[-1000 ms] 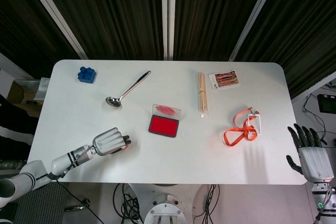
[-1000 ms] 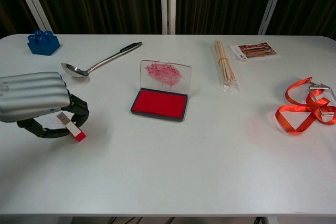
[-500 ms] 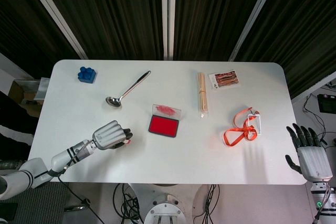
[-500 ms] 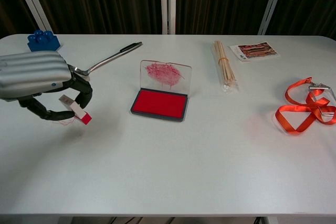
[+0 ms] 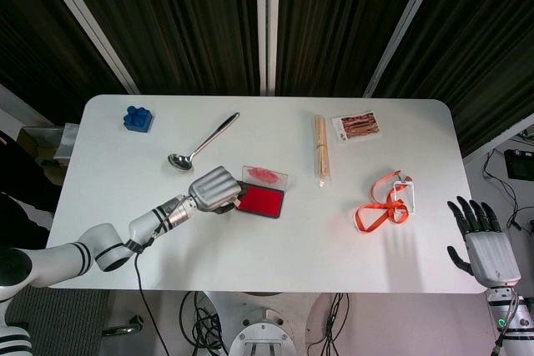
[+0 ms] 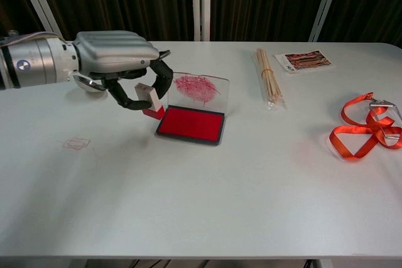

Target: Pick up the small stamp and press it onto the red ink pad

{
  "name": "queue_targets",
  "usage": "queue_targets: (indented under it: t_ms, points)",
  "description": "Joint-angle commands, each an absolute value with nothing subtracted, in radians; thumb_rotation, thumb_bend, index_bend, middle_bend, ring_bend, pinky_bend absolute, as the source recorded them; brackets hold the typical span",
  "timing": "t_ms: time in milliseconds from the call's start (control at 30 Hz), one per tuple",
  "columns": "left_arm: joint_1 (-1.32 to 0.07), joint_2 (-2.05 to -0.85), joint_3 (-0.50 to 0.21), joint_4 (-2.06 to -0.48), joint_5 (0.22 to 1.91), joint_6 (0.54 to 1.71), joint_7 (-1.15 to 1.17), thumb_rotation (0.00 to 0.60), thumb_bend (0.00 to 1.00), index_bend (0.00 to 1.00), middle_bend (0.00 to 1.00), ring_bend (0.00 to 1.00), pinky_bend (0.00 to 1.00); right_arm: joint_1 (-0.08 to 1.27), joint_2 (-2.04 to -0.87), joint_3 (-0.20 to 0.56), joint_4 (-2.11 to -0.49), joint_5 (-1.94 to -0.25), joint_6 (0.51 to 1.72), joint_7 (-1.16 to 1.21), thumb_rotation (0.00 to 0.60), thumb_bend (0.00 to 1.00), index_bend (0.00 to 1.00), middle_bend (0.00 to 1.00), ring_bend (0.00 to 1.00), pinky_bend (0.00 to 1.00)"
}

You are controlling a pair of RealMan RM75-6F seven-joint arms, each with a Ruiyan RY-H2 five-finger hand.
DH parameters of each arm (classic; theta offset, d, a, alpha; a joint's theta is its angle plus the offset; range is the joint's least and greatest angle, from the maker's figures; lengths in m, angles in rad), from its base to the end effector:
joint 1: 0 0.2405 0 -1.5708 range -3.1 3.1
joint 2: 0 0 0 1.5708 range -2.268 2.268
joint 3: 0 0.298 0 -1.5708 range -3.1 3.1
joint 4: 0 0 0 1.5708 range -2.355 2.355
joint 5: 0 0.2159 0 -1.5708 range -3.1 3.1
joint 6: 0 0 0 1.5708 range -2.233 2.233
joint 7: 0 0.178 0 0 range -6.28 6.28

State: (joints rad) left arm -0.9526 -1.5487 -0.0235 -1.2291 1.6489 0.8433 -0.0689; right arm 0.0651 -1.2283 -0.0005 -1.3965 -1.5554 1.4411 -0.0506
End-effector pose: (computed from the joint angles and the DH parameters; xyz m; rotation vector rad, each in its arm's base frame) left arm -0.1219 0.4129 -0.0658 -2.3865 -0.5437 -0.9514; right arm -0.3888 -0.2021 0.1341 1.5139 -0.8399 0.7382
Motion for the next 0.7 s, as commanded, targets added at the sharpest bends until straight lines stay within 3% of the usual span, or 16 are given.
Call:
queue_targets:
  t_ms: [33, 467, 700]
  points:
    - [-0.991, -1.601, -0.058, -1.211, 1.605, 0.796, -0.036, 0.6, 0.44, 0.57, 0.55, 0.91, 0.99, 0.064, -1.227, -0.001, -1.393, -1.553, 1.441, -0.046, 0.6, 0.23, 0.0, 0.0, 0.0, 0.0]
    - [-1.066, -1.749, -0.095, -1.039, 1.556, 0.737, -0.082, 0.6, 0.45, 0.57, 0.56, 0.91, 0.99, 0.067, -1.224, -0.006, -1.392, -1.556, 1.433, -0.041, 0.6, 0.23, 0.0, 0.0, 0.0, 0.0]
    - [-1.082, -1.801, -0.077, -0.952, 1.561, 0.732, -0.121, 0.6, 0.45, 0.57, 0.56, 0.91, 0.99, 0.071, -1.222, -0.003, -1.391, -1.552, 1.429, -0.037, 0.6, 0.23, 0.0, 0.0, 0.0, 0.0]
